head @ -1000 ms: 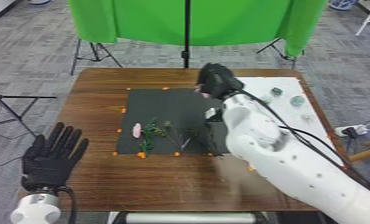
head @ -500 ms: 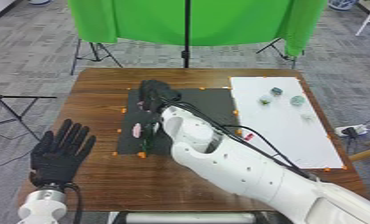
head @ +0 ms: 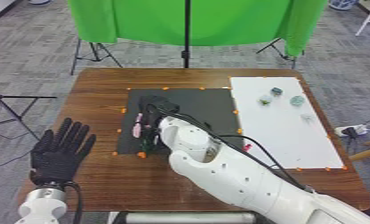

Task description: Arrange flowers

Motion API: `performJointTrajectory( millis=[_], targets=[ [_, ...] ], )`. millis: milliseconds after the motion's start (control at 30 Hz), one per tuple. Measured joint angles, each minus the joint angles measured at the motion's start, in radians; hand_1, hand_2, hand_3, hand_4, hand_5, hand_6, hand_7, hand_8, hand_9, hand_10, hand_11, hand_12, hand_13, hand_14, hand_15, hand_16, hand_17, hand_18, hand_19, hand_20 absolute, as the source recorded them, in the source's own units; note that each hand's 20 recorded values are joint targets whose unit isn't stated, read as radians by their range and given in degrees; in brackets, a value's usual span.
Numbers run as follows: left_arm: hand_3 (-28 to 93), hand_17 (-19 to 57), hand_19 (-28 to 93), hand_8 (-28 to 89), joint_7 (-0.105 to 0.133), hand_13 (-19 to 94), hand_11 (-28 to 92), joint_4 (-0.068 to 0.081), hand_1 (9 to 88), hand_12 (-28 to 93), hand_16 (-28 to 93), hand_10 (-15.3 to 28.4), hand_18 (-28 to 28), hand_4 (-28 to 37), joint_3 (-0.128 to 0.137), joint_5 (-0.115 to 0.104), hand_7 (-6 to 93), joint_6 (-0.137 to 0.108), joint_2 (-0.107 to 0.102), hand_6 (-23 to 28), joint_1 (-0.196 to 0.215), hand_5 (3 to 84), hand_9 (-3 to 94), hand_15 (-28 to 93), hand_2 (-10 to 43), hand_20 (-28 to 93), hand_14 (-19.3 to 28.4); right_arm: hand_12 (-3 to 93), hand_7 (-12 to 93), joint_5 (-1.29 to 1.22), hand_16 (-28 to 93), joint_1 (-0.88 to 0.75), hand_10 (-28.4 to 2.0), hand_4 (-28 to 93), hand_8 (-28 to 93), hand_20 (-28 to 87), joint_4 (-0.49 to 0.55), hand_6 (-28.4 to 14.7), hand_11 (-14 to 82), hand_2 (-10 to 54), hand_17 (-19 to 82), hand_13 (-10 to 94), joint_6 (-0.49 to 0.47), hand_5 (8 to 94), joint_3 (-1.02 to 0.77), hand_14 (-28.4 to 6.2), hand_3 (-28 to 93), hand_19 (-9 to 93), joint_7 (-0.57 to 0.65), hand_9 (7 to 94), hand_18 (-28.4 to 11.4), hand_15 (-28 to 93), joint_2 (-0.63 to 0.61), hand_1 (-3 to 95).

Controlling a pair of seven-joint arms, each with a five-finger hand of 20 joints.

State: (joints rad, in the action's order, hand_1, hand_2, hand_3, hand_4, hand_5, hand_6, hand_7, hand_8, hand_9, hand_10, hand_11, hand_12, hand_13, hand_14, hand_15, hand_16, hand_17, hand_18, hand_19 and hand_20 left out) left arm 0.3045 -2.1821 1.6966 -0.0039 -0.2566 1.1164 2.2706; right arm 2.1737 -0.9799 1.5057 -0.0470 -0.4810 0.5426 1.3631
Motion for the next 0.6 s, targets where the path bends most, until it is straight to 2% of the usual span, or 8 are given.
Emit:
performJointTrajectory(
  millis=[100,200,333,433,533,600],
  targets=[
    [75,-3.9,30,-8,0.000,31,19,0.000,27.8,13,-4,14.6,14.0,-28.3,0.000,0.000,11.8,0.000,0.000,8.1,0.000,46.5,39.4,34,20.7,17,13.9,12.6,14,-0.003,18,-0.005,-15.4,-28,-13,33,0.009,-2.8,10.4,-9.5,26,52,0.000,53.0,-0.009,-13.9,81,80,0.008,48.2,-21.5,46,0.000,51.6],
    [75,-3.9,30,-8,0.000,31,19,0.001,27.8,13,-4,14.6,14.0,-28.3,0.000,0.000,11.8,-0.001,0.000,8.0,-0.001,46.5,39.4,34,20.7,17,13.9,12.6,14,-0.006,18,-0.007,-17.4,-28,-13,34,0.020,-2.4,9.7,-9.5,26,50,0.000,52.0,-0.021,-14.8,81,81,0.013,46.0,-22.4,48,-0.002,50.5],
    [75,-3.9,30,-8,-0.001,31,19,0.002,27.8,13,-4,14.5,14.0,-28.3,0.000,0.000,11.8,-0.001,0.005,8.1,-0.001,46.5,39.4,34,20.7,17,13.8,13.0,12,-0.030,17,-0.018,-18.6,-28,-12,34,0.063,-4.3,9.4,-9.5,25,47,-0.005,49.8,-0.052,-16.0,80,81,0.026,43.8,-23.1,50,-0.014,49.0],
    [75,-3.9,30,-8,-0.004,31,19,0.004,27.7,13,-4,14.6,14.0,-28.3,0.003,0.000,11.8,-0.001,0.013,8.1,-0.001,46.6,39.4,34,20.7,17,13.9,13.4,11,-0.072,15,-0.048,-19.8,-28,-11,34,0.143,-6.2,9.1,-9.5,22,41,-0.015,48.2,-0.110,-17.8,81,80,0.048,41.6,-23.5,49,-0.040,47.6],
    [75,-3.9,30,-8,-0.006,31,19,0.005,27.8,13,-4,14.6,14.0,-28.3,0.006,0.000,11.7,-0.001,0.022,8.2,-0.002,46.5,39.4,34,20.7,17,13.9,13.6,10,-0.108,13,-0.091,-21.2,-28,-11,31,0.251,-7.6,9.3,-9.5,17,31,-0.047,47.5,-0.198,-20.2,82,75,0.073,38.6,-23.0,44,-0.086,46.8],
    [75,-3.9,30,-8,-0.007,31,19,0.005,27.8,13,-4,14.6,14.0,-28.3,0.009,0.000,11.7,-0.001,0.026,8.1,-0.001,46.5,39.4,34,20.7,17,13.9,13.3,9,-0.106,13,-0.120,-21.7,-28,-10,28,0.316,-7.9,9.1,-9.5,14,27,-0.063,46.9,-0.260,-21.4,82,72,0.080,37.0,-22.8,34,-0.131,46.2]
  ],
)
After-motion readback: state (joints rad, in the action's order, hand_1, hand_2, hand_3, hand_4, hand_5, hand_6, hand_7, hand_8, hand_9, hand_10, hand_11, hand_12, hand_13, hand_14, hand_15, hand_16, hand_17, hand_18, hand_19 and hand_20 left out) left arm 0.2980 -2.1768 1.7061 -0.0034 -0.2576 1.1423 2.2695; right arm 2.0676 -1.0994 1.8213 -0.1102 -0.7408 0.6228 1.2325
